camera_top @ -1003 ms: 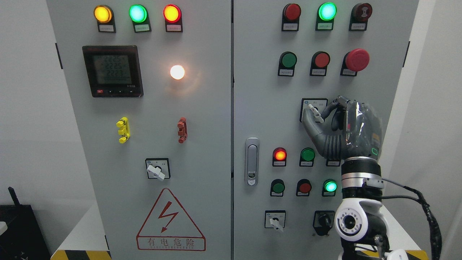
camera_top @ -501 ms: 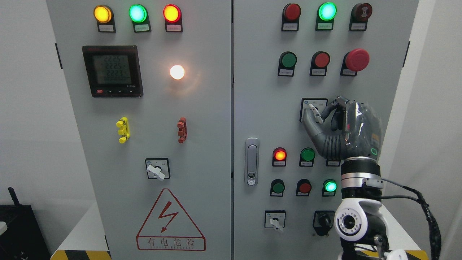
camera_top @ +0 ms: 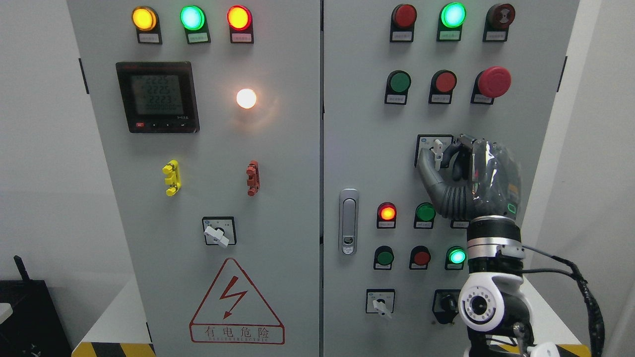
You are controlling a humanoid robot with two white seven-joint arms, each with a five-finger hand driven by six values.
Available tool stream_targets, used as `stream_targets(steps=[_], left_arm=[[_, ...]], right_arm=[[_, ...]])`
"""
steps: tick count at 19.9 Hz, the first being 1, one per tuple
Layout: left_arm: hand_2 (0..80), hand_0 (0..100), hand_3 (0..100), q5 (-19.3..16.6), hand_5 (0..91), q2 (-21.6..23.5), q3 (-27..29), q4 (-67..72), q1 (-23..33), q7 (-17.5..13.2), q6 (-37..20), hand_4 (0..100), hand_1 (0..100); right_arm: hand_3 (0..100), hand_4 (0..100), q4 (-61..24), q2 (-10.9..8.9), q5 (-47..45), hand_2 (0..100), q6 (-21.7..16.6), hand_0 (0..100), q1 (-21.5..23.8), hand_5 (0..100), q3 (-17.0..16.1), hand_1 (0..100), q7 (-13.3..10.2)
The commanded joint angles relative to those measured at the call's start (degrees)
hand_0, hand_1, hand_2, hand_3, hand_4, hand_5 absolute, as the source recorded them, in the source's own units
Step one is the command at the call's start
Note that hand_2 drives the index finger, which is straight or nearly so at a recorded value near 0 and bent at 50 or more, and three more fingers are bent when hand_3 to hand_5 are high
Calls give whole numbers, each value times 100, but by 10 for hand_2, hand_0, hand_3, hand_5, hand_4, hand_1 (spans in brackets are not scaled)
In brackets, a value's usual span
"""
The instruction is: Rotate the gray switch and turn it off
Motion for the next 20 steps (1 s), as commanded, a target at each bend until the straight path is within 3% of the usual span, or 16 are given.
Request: stream_targets(steps=[1,10,20], left_arm=[[0,120,0,114,0,-3,44,-141,-53,-4,-5,0,389],[0,120,0,114,0,5,44,-141,-53,-4,-5,0,389],[0,120,0,114,0,-3,44,-141,-53,-4,-5,0,389]], right_arm=[[1000,1000,3,-5,-1,719,3,482,-7,1000,-3,431,-46],[1000,1000,3,4,-1,726,3,496,-16,1000,-12,414,-55],[1000,1000,3,4,-1,730,3,446,-16,1000,-38,389,-55]])
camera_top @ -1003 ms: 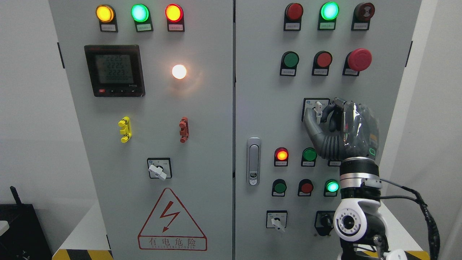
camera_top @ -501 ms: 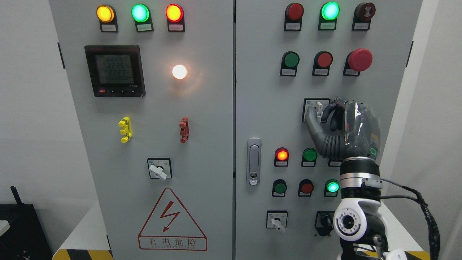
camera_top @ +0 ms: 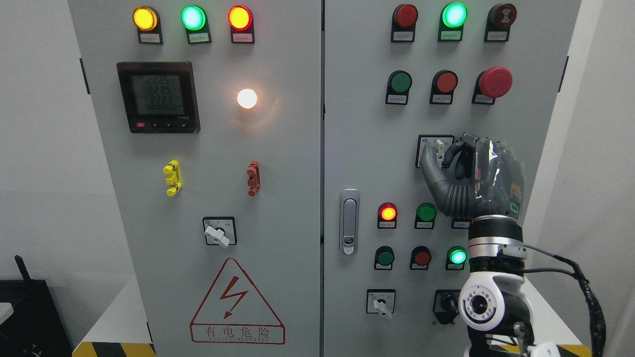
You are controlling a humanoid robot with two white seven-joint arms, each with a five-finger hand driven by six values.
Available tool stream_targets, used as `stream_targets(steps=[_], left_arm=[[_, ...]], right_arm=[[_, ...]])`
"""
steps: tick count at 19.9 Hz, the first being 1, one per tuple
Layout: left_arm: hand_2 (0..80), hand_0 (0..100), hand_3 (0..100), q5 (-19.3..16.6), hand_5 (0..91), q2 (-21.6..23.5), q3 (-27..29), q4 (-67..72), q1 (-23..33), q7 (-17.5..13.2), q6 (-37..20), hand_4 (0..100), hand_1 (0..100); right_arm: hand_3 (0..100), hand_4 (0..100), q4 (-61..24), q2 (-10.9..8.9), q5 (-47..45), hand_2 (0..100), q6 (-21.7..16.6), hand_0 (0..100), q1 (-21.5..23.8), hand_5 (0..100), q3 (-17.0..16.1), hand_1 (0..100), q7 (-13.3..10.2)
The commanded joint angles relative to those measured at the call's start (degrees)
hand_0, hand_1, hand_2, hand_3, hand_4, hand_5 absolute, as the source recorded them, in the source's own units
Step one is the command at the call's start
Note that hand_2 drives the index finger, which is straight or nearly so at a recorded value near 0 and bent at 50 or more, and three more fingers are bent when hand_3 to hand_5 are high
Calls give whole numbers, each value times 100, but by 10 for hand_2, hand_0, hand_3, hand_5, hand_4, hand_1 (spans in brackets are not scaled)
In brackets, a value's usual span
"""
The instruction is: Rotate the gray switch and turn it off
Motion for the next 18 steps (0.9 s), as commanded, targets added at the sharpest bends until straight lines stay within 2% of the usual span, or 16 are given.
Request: stream_targets(steps=[1,18], left_arm=[[0,120,0,114,0,-3,44,-140,-53,-4,-5,0,389],[0,120,0,114,0,-3,44,-140,-53,-4,-5,0,389]], right_arm=[[1000,1000,0,0,0,729,4,432,1,1000,-10,387,-1],[1000,1000,-44,-8,-26,722,-67,344,-7,1000,-2,322,-10]])
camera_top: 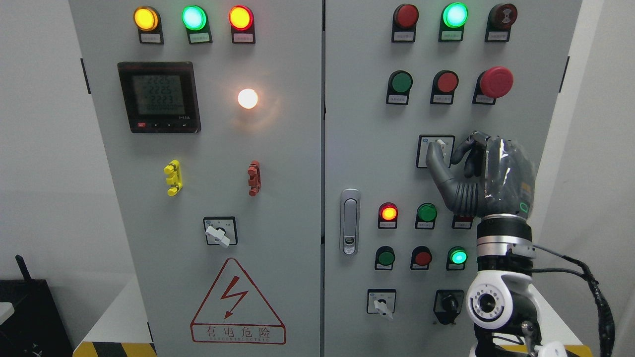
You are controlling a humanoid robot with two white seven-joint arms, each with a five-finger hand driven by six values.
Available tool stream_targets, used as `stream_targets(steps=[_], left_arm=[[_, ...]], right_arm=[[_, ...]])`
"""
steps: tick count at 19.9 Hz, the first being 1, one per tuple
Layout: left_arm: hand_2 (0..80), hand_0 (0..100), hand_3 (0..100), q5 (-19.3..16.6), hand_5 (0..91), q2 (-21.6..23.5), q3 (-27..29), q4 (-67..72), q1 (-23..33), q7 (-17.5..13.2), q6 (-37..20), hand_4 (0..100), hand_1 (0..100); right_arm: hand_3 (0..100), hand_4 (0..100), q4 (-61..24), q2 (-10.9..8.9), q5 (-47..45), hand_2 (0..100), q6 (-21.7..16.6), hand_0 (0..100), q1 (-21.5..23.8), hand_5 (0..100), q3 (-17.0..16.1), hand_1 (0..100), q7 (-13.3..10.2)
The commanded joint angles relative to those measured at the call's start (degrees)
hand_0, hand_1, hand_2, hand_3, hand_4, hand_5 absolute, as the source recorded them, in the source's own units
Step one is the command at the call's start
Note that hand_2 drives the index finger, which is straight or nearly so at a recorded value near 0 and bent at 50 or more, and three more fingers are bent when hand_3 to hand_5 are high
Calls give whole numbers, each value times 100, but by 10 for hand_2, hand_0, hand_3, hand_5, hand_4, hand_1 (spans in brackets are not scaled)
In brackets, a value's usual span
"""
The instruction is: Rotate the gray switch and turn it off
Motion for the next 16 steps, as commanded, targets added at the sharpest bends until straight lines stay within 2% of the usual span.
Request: stream_targets(steps=[1,13,15,16], left_arm=[[0,120,0,114,0,-3,44,-141,-53,-23,-5,0,389],[0,120,0,114,0,-3,44,-141,-53,-23,-5,0,389],[0,120,0,114,0,5,44,-141,-53,-23,-5,0,389],[0,120,0,114,0,-3,44,-141,-53,-23,-5,0,389]], right_arm=[[1000,1000,-33,4,-9,722,-12,342,8,1000,123,311,13],[1000,1000,-331,-102,-18,722,-100,308,148,1000,52,296,-48],[1000,1000,-419,-119,-18,722,-117,305,192,1000,44,297,-83],[1000,1000,-489,-145,-35,723,-196,305,253,1000,35,297,-179]])
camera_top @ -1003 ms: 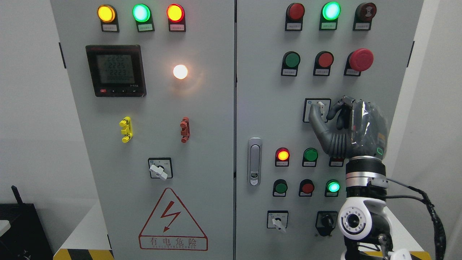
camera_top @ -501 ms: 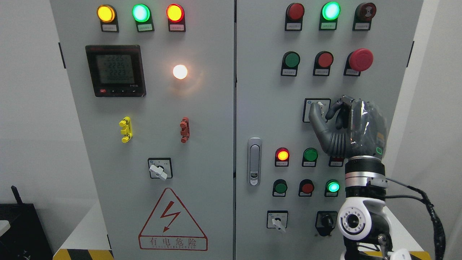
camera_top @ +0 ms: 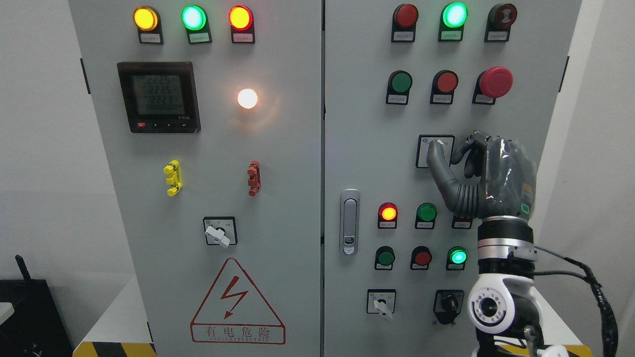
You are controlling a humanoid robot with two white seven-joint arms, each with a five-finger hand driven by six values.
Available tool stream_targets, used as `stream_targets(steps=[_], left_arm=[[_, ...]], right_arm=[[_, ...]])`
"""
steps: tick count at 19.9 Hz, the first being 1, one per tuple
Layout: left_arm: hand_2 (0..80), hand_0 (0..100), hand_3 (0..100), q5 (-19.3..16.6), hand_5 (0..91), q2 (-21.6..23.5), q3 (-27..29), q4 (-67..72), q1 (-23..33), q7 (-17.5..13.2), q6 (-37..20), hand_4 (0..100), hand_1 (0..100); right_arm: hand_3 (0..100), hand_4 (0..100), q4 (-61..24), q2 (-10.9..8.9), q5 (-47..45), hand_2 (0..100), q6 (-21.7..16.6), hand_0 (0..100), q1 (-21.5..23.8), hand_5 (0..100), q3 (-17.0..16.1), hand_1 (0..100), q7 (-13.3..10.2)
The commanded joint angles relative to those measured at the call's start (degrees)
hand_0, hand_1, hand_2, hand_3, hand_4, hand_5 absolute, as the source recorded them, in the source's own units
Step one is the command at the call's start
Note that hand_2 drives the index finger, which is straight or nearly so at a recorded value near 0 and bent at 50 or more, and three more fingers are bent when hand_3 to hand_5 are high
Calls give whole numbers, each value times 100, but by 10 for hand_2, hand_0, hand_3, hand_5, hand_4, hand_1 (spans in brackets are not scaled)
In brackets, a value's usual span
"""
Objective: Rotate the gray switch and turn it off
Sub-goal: 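Open the right hand and pull it back from the switch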
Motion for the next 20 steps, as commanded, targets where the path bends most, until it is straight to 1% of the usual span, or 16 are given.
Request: stream_targets(steps=[1,3,4,5,7,9,10,11,13,14,15,16,17,18,19,20], left_arm=[[0,120,0,114,0,7,44,-140,-53,-2,-5,0,389],[0,120,0,114,0,-2,44,-140,-53,-2,-5,0,389],[0,120,0,114,0,-2,44,-140,-53,-2,-5,0,389],[0,120,0,114,0,-2,44,-140,-53,-2,-5,0,389],[0,120,0,114,0,-2,44,-140,-53,-2,-5,0,389],[0,120,0,114,0,-2,44,-140,-53,-2,-5,0,389],[0,120,0,114,0,-2,44,-140,-53,-2,-5,0,389],[0,120,0,114,0,7,44,-140,-53,-2,-5,0,389],[0,120,0,114,0,-2,44,-140,-53,-2,-5,0,389],[0,120,0,114,0,7,44,-140,-53,-2,-5,0,389],[0,120,0,114,0,-2,44,-140,-53,-2,-5,0,389],[0,120,0,114,0,-2,44,-140,-53,-2,-5,0,389],[0,120,0,114,0,-2,44,-140,-53,-2,-5,0,389],[0,120,0,114,0,-2,44,-140,-53,-2,-5,0,389],[0,120,0,114,0,7,44,-140,-53,-2,-5,0,389],[0,120,0,114,0,7,44,-140,-53,-2,-5,0,389]], right_arm=[[1000,1000,-353,-108,-38,721,-252,304,195,1000,41,297,-216],[1000,1000,-449,-135,-38,713,-577,304,310,1000,6,289,-489],[1000,997,-537,-152,-38,709,-674,300,380,1000,5,280,-568],[1000,990,-660,-179,-38,696,-753,287,459,1000,5,270,-586],[1000,1000,-880,-327,-47,657,-973,279,643,1000,5,268,-595],[1000,987,-951,-442,-47,633,-1306,283,802,961,5,267,-595],[988,912,-960,-486,-47,613,-1465,291,881,867,5,264,-595],[942,840,-960,-521,-47,592,-1571,293,942,813,-3,265,-595],[763,653,-960,-591,-47,536,-1720,297,1065,693,-21,265,-569],[657,555,-960,-644,-47,501,-1791,300,1118,591,-64,264,-543],[618,511,-960,-697,-47,485,-1904,301,1162,552,-108,264,-525],[498,395,-960,-767,-47,433,-2071,304,1224,405,-178,263,-516],[402,300,-960,-837,-47,375,-2212,307,1276,294,-231,260,-508],[379,272,-960,-899,-47,357,-2291,308,1312,261,-275,258,-499],[291,172,-960,-943,-47,306,-2301,310,1356,173,-293,256,-455],[239,138,-960,-978,-56,276,-2301,314,1391,138,-302,252,-411]])
